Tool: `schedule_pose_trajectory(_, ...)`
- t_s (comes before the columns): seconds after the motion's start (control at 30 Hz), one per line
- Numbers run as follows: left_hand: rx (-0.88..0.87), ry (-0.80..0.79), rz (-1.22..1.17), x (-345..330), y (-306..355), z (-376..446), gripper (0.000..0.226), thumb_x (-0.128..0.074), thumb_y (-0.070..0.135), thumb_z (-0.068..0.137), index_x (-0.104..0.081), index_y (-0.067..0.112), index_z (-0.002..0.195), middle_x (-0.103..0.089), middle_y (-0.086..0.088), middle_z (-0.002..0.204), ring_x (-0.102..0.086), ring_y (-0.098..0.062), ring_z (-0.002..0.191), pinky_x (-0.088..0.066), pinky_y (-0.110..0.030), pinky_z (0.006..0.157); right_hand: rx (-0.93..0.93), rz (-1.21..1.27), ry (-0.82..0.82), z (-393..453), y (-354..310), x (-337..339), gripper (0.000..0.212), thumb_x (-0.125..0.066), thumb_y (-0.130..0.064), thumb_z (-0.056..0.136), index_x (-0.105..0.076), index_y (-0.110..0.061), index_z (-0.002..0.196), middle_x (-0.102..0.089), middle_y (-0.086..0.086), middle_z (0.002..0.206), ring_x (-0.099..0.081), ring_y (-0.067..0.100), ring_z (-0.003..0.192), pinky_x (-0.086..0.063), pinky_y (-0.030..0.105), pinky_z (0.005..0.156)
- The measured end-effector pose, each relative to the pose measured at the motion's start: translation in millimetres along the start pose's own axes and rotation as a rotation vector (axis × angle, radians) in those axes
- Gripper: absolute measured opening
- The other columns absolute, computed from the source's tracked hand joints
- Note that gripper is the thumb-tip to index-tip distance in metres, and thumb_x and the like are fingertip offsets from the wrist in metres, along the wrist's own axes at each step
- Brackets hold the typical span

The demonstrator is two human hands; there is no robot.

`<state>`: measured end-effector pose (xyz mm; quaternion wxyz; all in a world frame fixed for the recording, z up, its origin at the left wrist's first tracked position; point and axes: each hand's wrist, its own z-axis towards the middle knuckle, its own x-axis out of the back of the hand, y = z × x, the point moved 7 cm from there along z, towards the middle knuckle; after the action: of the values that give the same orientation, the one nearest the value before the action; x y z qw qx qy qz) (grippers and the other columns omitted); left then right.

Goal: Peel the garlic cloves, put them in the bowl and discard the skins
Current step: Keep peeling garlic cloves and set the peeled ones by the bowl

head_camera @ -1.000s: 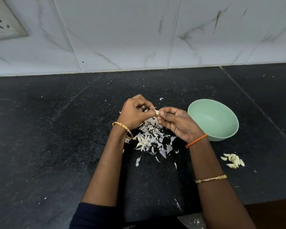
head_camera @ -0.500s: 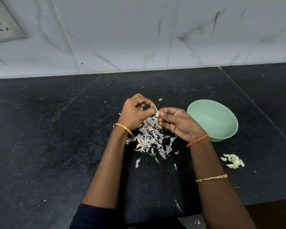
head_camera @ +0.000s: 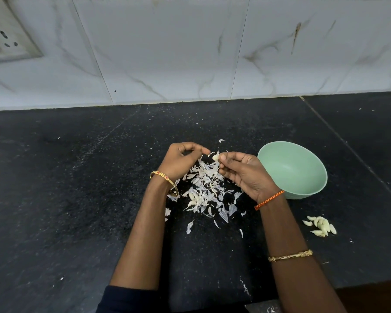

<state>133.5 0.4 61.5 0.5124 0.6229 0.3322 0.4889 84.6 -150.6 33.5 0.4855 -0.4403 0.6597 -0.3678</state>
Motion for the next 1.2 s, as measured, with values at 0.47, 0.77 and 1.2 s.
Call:
schedule_pose_trajectory(0.47, 0.079, 0.054, -0.067, -4.9, -2.2, -2.4, 0.036, -0.058, 0.017, 0.089, -0.062, 0.008, 0.054, -0.050, 0.004, 0.047, -0.035, -0.005, 0.042, -0.031, -0.012, 0.043, 0.087, -0.252, 0.114, -2.3, -6.4, 1.0, 0.002, -0.070, -0.012, 0.084, -0.070, -0.013, 0.082, -0.066, -0.006, 0.064, -0.061, 0.003, 0.065, -0.054, 0.019, 0.071)
schedule_pose_trajectory(0.77, 0.054, -0.102, -0.141, -13.8, -2.2, -2.4, 0.013, -0.074, 0.018, 0.079, -0.073, 0.008, 0.088, -0.072, 0.008, 0.069, -0.063, 0.006, 0.065, -0.047, -0.010, 0.068, 0.108, -0.307, 0.099, -0.1, -6.0, 1.5, 0.004, -0.064, -0.010, 0.090, -0.068, -0.010, 0.087, -0.064, 0.001, 0.072, -0.060, 0.004, 0.067, -0.054, 0.016, 0.067)
schedule_pose_trajectory(1.2, 0.077, -0.126, -0.126, -17.2, -17.6, 6.9, 0.016, -0.067, 0.010, 0.085, -0.071, 0.002, 0.098, -0.066, 0.005, 0.089, -0.060, 0.007, 0.079, -0.044, -0.014, 0.082, 0.192, -0.388, 0.048, 5.1, -3.2, -7.0, 0.013, -0.056, -0.002, 0.093, -0.064, -0.010, 0.086, -0.063, 0.003, 0.074, -0.059, 0.008, 0.068, -0.051, 0.016, 0.069)
